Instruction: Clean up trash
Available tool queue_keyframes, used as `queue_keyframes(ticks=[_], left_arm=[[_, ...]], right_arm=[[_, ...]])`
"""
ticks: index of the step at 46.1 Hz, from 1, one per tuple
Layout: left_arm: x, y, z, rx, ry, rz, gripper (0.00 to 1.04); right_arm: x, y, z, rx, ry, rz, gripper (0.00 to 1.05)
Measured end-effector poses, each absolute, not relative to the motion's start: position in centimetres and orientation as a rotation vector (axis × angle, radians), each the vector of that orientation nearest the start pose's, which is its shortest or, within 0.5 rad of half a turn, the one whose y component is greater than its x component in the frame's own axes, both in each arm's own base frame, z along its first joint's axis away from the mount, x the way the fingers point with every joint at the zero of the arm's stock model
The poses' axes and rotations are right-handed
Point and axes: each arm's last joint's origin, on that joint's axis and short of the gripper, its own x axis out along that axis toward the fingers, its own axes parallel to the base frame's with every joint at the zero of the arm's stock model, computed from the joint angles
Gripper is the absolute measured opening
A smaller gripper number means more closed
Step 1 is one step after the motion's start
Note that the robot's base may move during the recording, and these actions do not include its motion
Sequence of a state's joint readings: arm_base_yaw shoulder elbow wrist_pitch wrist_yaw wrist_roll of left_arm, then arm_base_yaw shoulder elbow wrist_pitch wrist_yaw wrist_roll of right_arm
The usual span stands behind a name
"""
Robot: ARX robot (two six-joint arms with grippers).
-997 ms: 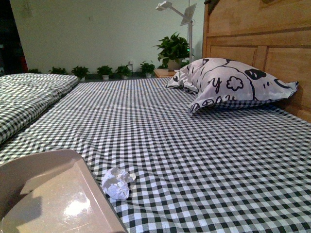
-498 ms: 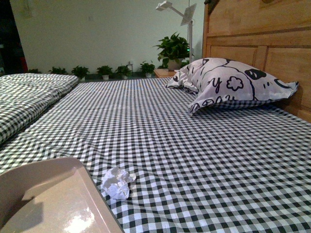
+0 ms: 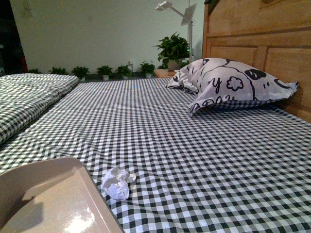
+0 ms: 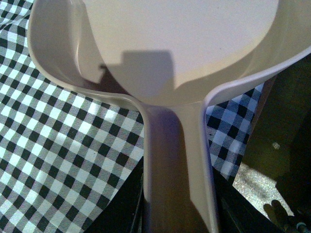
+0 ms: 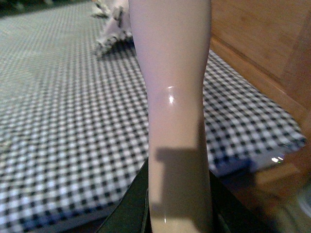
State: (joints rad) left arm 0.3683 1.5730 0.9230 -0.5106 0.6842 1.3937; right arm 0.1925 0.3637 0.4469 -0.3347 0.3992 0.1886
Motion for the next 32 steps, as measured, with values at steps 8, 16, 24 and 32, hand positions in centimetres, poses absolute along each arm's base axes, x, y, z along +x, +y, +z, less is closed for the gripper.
queue_keyframes(ticks=[8,16,24,32], left_arm=[[27.5,8.7,18.4,0.681,0.597,-0.866,0.28],[27.5,8.7,18.4,0.681,0.597,-0.866,0.28],[27.5,8.7,18.4,0.681,0.596,-0.866,0.28],[27.5,8.7,18.4,0.681,0.597,-0.866,0.28]], right_arm=[[13.5,1.7,25.7,0.088,0.376,-0.134,0.19],[19.0,2.9,26.7,0.060,0.406,-0.012,0.19],[25.9,5.0,24.8,-0.031,0.488,0.080,0.19],[29.9,7.4,21.8,-0.120,0.607,0.138,0.19]])
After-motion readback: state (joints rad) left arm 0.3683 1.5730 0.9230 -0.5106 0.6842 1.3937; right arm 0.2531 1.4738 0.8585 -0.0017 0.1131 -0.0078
